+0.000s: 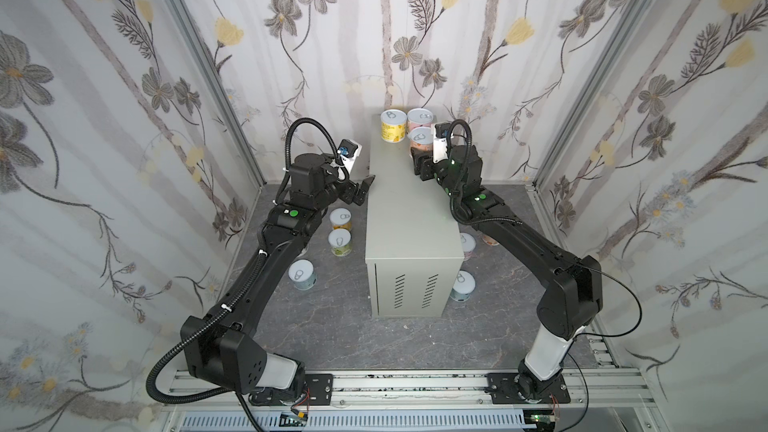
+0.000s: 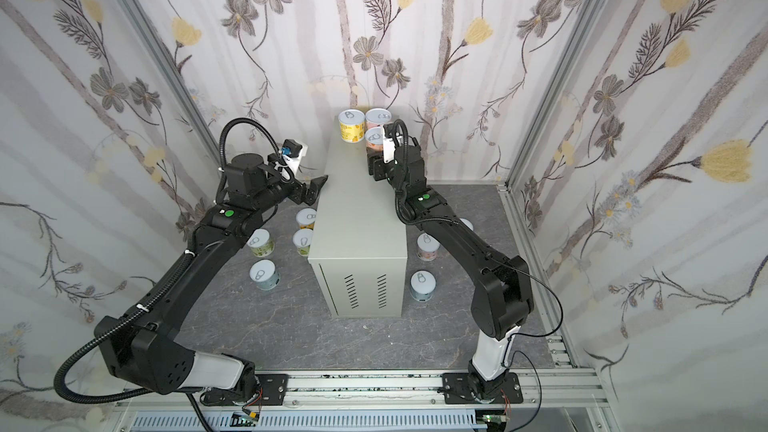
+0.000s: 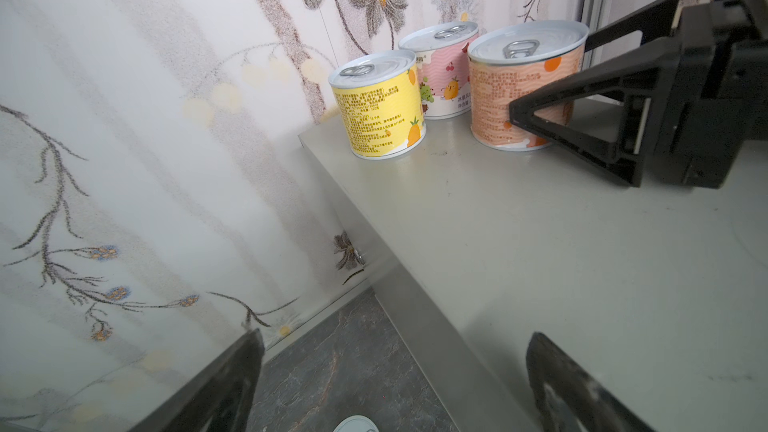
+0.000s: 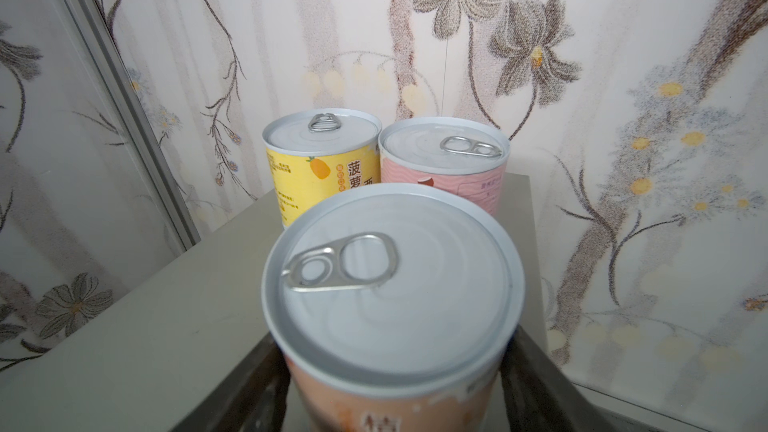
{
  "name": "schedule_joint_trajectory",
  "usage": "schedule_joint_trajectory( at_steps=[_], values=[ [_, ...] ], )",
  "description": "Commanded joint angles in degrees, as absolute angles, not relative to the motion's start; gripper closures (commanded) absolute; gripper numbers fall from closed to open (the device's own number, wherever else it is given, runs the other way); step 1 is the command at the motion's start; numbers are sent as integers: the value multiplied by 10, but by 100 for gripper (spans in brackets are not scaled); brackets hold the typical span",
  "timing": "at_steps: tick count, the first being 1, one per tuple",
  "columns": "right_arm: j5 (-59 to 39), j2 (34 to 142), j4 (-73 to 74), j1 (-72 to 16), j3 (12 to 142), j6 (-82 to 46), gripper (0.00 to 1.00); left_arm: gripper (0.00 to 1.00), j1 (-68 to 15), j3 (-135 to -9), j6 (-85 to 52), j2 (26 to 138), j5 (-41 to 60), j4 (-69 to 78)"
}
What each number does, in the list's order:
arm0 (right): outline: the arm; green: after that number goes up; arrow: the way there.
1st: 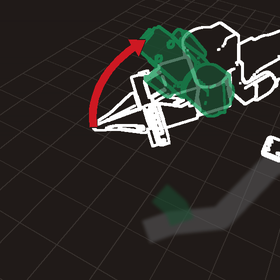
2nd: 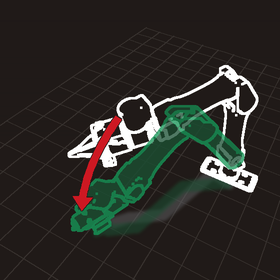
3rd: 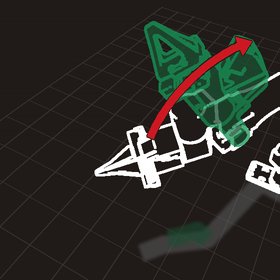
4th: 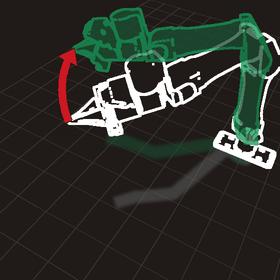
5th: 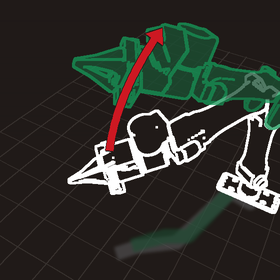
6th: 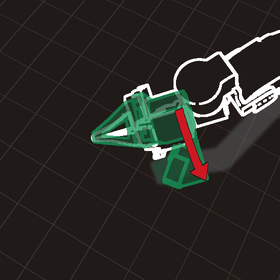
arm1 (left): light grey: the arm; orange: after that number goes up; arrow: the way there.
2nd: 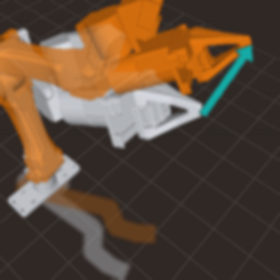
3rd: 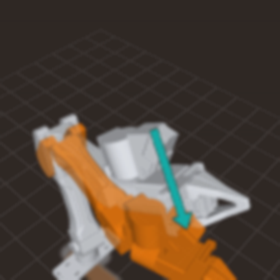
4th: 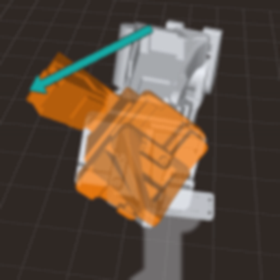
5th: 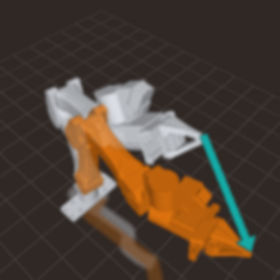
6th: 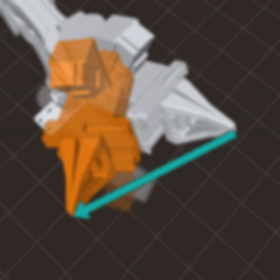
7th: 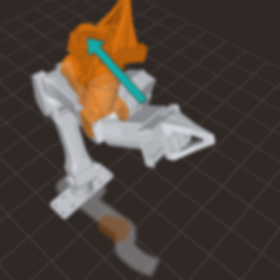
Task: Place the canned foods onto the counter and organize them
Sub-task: 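Hold the orange can with the right gripper and push it against the pink can, then open the right gripper off the orange can while the left arm lowers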
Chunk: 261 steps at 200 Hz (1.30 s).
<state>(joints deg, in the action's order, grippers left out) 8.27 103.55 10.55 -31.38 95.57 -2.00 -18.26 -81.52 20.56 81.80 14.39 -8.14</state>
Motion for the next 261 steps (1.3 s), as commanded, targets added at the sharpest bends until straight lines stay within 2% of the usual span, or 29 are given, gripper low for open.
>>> schedule_joint_trajectory(
  at_steps=[1,119,261],
  values=[
    [79,1051,32,-316,950,-33,27,0,-184,-817,226,830,164,-179],
    [72,1059,20,-313,959,-30,24,0,-184,-830,223,840,168,-187],
    [87,1065,9,-311,967,-31,24,0,-189,-836,221,836,165,-202]
  ],
)
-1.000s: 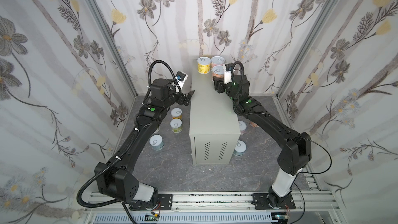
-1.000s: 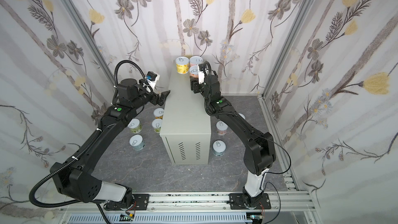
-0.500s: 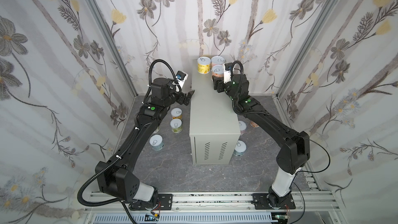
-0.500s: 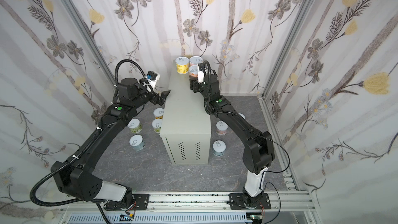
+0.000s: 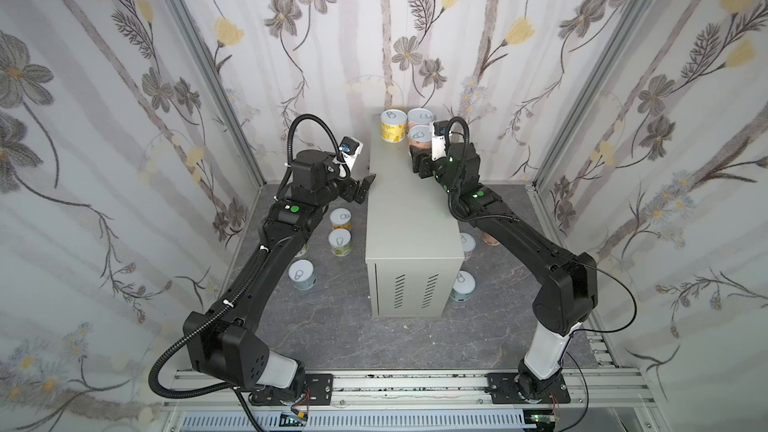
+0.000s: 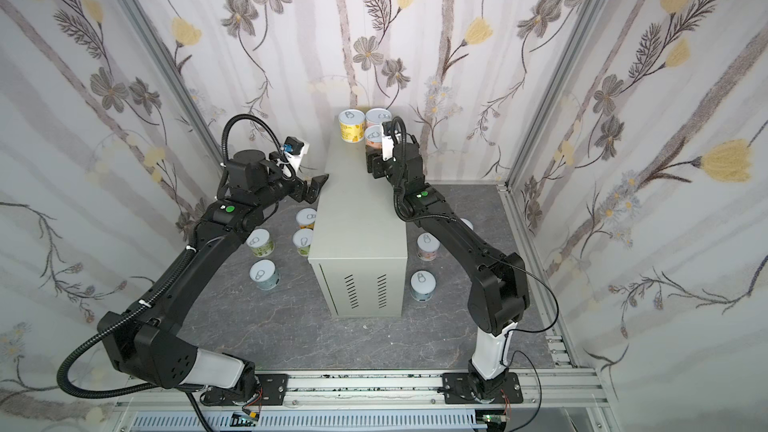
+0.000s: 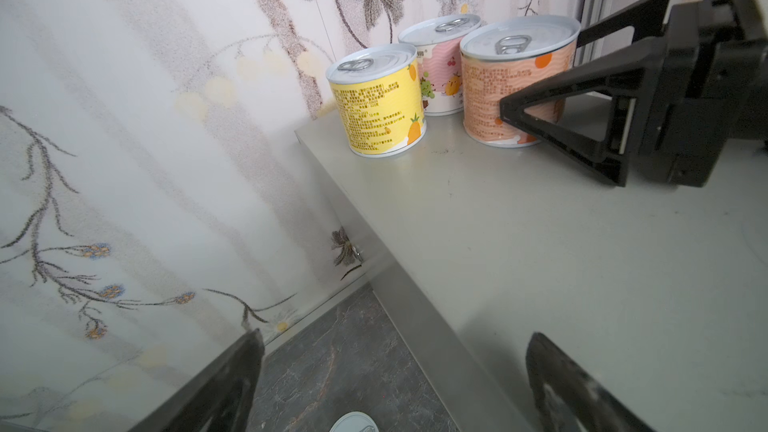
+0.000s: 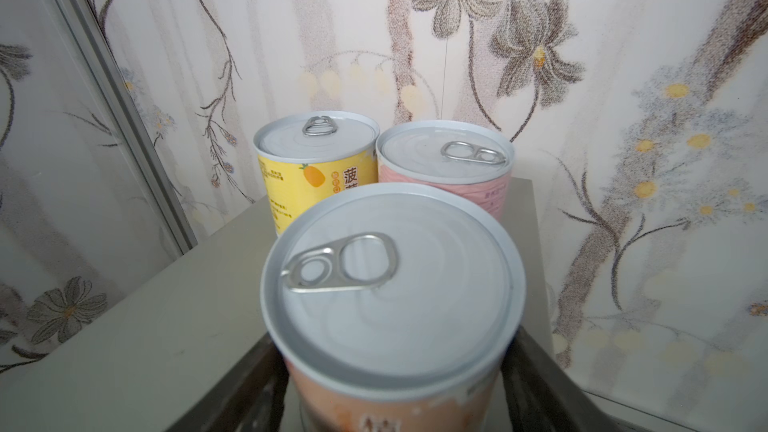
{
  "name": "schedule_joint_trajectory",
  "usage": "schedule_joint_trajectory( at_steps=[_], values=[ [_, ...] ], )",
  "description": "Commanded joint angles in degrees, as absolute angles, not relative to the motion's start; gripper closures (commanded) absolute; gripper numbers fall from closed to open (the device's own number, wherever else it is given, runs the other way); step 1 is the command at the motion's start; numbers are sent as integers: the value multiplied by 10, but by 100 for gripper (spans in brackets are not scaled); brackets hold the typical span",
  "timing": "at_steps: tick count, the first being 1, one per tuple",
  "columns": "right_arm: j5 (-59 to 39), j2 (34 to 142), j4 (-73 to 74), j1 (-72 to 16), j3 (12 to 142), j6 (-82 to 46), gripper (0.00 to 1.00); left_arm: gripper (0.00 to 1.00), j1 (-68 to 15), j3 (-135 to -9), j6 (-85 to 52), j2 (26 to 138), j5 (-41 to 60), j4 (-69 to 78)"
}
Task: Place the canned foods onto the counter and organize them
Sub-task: 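Open the right gripper off the orange can while the left arm lowers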
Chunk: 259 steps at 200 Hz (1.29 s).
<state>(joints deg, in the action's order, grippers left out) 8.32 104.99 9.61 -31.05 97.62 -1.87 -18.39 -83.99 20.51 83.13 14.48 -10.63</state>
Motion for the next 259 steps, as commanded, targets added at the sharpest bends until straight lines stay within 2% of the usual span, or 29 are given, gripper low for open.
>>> schedule_joint_trajectory(
  at_steps=[1,174,220,259],
  values=[
    [87,1065,9,-311,967,-31,24,0,-189,-836,221,836,165,-202],
    [102,1067,0,-310,968,-37,24,0,-191,-836,219,834,165,-207],
    [104,1067,-3,-309,968,-38,15,0,-192,-836,217,834,161,-208],
    [111,1064,-7,-309,966,-38,11,0,-186,-805,181,818,162,-180]
  ],
)
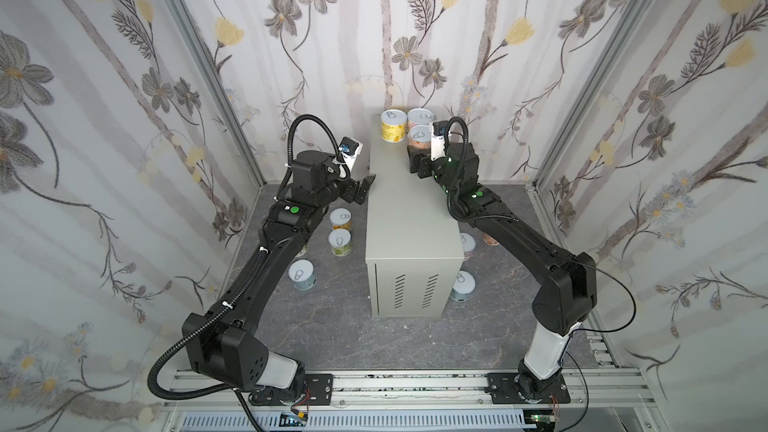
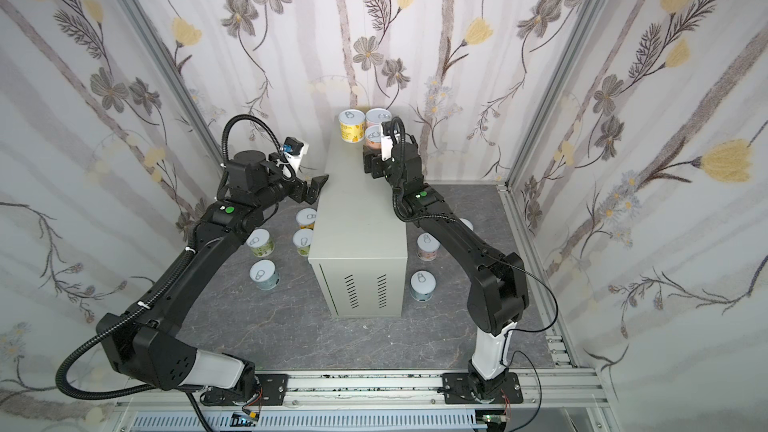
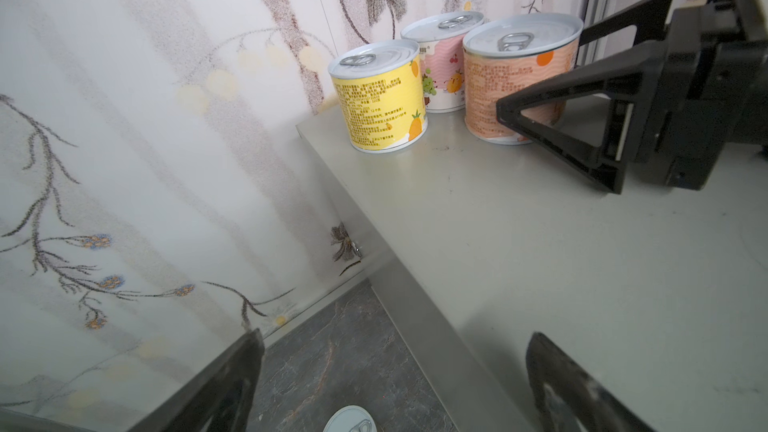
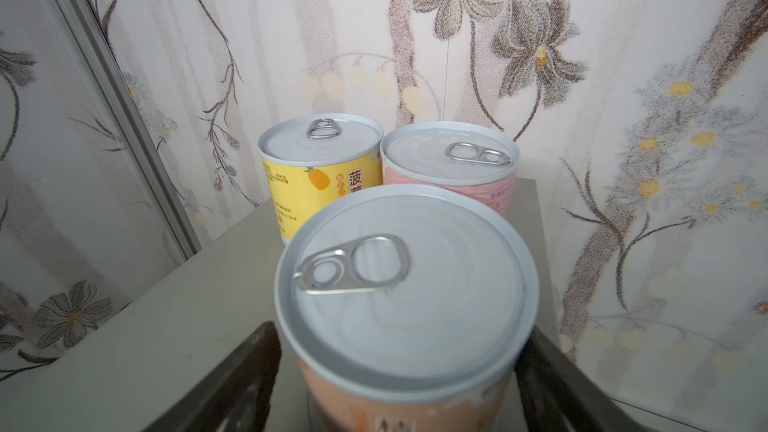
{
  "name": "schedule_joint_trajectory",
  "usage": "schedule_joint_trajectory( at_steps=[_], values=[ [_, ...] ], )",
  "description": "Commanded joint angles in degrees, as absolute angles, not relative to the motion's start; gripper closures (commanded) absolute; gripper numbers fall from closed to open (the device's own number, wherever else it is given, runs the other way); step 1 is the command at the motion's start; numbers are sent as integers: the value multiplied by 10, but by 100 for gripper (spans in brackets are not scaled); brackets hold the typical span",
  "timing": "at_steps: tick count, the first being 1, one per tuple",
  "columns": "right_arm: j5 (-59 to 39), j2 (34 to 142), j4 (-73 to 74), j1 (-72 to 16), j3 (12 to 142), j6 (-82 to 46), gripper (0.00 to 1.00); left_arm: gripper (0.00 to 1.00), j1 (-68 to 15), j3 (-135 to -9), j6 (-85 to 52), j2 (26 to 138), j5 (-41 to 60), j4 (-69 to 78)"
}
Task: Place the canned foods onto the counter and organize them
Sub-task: 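Open the right gripper off the orange can while the left arm lowers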
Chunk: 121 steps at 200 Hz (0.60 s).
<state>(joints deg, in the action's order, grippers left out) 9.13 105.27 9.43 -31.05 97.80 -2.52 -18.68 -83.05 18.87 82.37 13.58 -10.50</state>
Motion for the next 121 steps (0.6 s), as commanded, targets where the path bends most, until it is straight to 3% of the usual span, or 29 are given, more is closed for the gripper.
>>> schedule_joint_trajectory(
  at_steps=[1,34,75,121],
  values=[
    [111,1063,-7,-309,966,-38,11,0,-186,-804,180,817,161,-179],
    [109,1057,-5,-309,957,-37,1,0,-172,-776,146,787,171,-150],
    [96,1028,17,-308,928,-35,0,0,-137,-698,72,737,174,-81],
    [74,976,36,-306,883,-32,0,0,-123,-616,-10,723,104,-50]
  ],
)
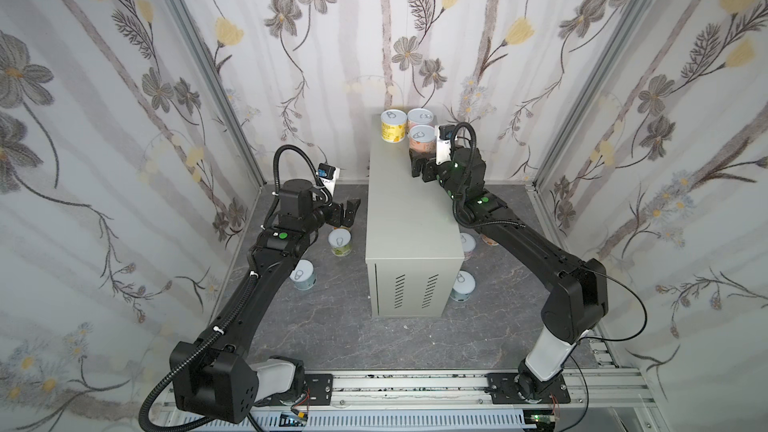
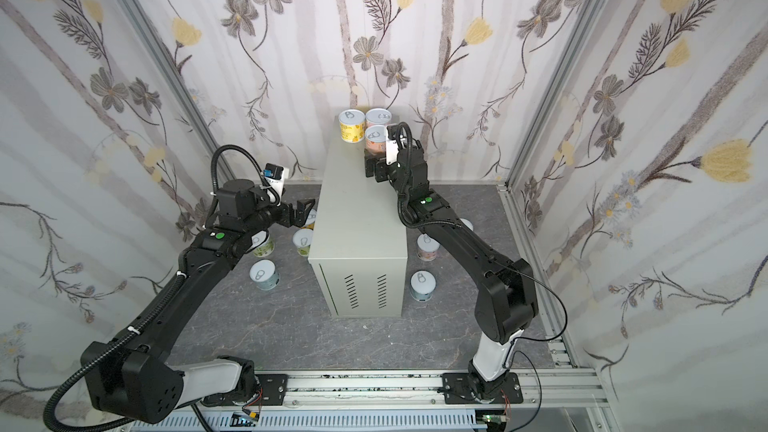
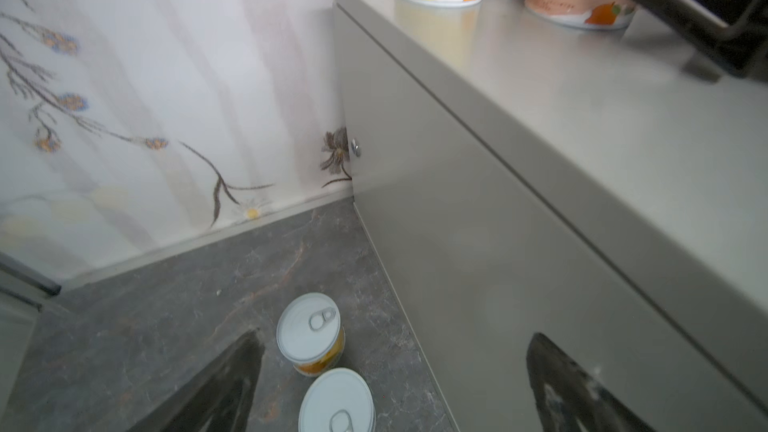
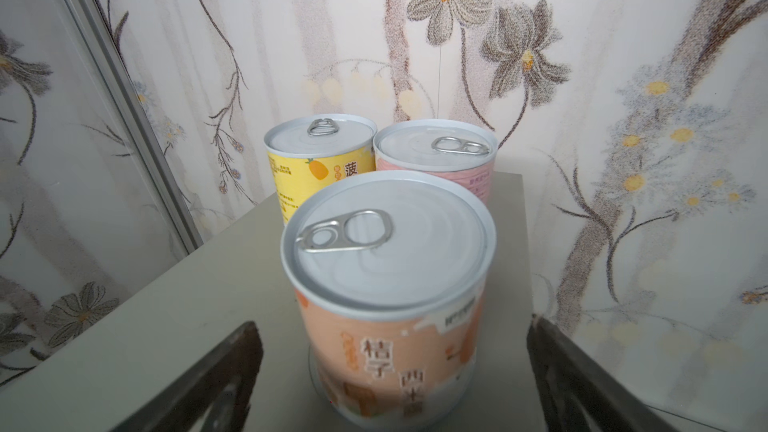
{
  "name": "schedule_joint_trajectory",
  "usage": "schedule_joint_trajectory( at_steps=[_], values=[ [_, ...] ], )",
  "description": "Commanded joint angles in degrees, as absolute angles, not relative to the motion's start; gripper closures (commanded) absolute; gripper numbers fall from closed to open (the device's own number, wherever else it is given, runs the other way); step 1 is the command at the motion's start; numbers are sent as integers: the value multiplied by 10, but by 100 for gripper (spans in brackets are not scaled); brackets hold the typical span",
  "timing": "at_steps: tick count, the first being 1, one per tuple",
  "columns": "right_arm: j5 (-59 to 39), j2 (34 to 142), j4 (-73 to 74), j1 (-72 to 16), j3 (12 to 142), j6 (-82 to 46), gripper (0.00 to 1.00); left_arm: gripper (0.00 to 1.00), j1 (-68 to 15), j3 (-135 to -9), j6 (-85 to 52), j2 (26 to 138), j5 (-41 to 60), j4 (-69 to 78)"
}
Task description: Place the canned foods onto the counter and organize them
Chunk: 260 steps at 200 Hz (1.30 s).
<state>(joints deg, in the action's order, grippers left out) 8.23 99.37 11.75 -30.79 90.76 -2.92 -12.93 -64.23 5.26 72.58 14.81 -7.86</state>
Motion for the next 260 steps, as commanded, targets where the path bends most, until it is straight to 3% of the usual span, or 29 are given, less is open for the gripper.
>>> schedule_joint_trajectory(
  at_steps=[1,50,92,172,260],
  values=[
    [74,973,37,-307,882,-32,0,0,-123,-615,-11,723,103,-50],
    [78,890,66,-305,811,-30,0,0,-118,-606,-85,781,56,-83],
    [124,816,94,-297,736,-26,0,0,-121,-538,-150,795,16,-19],
    [143,750,104,-255,635,-29,0,0,-169,-447,-175,815,-118,23],
    [125,661,92,-179,591,-53,0,0,-208,-441,-188,890,-143,71]
  ],
)
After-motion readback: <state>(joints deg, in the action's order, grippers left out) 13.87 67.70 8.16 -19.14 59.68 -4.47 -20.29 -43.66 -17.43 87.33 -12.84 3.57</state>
